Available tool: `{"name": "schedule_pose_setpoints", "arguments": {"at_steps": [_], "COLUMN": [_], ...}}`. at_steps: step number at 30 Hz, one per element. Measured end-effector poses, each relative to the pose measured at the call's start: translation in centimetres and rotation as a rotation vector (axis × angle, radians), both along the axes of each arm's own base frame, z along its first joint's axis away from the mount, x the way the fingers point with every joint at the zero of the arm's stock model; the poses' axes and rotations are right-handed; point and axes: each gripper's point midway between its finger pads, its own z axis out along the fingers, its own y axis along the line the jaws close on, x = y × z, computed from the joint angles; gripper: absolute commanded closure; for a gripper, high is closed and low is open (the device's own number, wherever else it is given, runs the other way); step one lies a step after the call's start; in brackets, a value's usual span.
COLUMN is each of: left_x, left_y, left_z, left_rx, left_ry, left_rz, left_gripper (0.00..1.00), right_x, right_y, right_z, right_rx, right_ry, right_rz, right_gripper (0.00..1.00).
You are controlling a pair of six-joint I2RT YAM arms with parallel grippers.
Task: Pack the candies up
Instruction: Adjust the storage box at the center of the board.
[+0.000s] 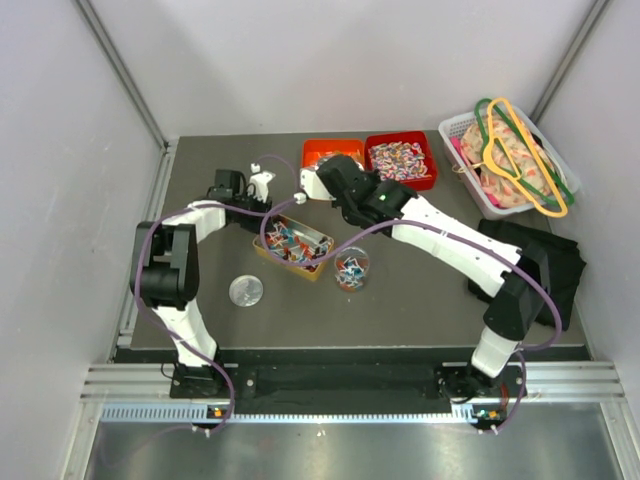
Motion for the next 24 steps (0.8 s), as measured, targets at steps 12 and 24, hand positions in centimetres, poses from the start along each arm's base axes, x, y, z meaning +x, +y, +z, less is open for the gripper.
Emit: {"name": "schedule_pose_setpoints", "arguments": {"at_steps": [12, 24], "left_x": [-0.3, -1.6], "left_y": [-0.6, -3.2], "left_z": [0.0, -0.2], "left_rx": [-0.033, -0.189], "left_ry": [0.028, 0.122], "left_rz": [-0.015, -0.081], "left_gripper": [0.89, 1.00], "right_x": [-1.2, -1.1], "right_y": [-1.5, -2.0], "right_z": [0.1, 0.5], "right_rx": [0.116, 0.169], "right_ry": [0.000, -0.004], "right_rz": [-0.030, -0.056], "right_gripper": [1.00, 1.00]}}
